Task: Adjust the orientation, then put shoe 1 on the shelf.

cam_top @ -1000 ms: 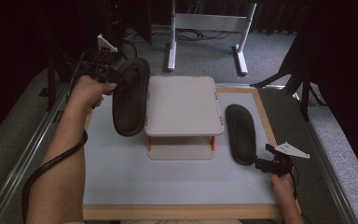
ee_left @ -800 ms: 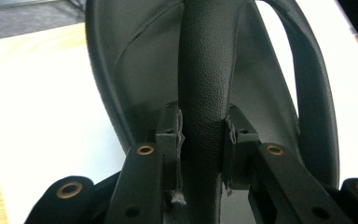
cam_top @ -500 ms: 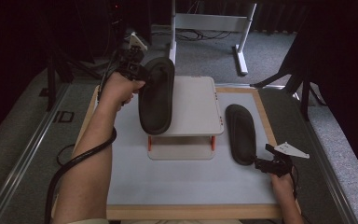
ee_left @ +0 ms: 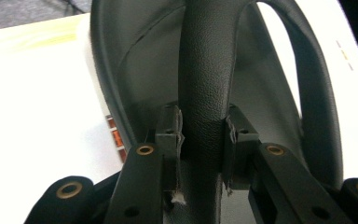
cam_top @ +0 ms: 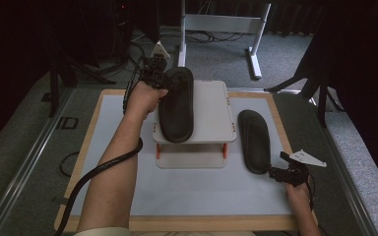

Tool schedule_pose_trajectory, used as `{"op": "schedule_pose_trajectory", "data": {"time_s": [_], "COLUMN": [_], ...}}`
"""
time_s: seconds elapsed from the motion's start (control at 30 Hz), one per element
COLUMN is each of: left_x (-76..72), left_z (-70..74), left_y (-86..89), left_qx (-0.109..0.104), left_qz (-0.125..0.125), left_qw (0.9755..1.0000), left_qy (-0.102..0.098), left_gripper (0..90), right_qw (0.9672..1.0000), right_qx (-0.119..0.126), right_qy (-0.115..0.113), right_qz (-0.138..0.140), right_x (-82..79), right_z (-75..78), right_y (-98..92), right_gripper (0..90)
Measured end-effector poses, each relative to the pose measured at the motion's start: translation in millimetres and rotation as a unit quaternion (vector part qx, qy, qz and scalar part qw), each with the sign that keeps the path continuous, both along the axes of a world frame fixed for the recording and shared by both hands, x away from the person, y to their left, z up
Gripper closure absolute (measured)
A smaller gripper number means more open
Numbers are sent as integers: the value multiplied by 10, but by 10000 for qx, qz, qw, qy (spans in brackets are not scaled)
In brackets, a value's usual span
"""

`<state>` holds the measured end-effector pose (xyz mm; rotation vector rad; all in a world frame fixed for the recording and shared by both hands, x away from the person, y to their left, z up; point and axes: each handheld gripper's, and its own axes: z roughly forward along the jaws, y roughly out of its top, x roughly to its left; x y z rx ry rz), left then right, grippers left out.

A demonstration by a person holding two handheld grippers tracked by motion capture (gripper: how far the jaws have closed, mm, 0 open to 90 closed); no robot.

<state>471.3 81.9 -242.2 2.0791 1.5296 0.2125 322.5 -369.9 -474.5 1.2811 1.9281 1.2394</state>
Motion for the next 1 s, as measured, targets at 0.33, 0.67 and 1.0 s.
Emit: {"op": "schedule_pose_trajectory", "data": {"time_s": [0.33,0.67,1.0], "left_x": [55,29,-105], "left_z": [-137,-132,-142], "left_y": [-2,-60,19], "left_qx": [-67,-20,-14], "left_qz": [208,-290,-667], "left_qw": [9997,9996,9962], "left_qy": [94,26,-565], "left_gripper": [718,284,88], "right_qw": [10000,10000,10000], "right_qx": [-14,3,-3], "right_qy": [-9,-6,-4], "right_qz": [-2,14,8], "right_x": [0,2,2], "right_z": [-1,-3,-4], "right_y": [2,0,2], "right_gripper": [115,116,115]}}
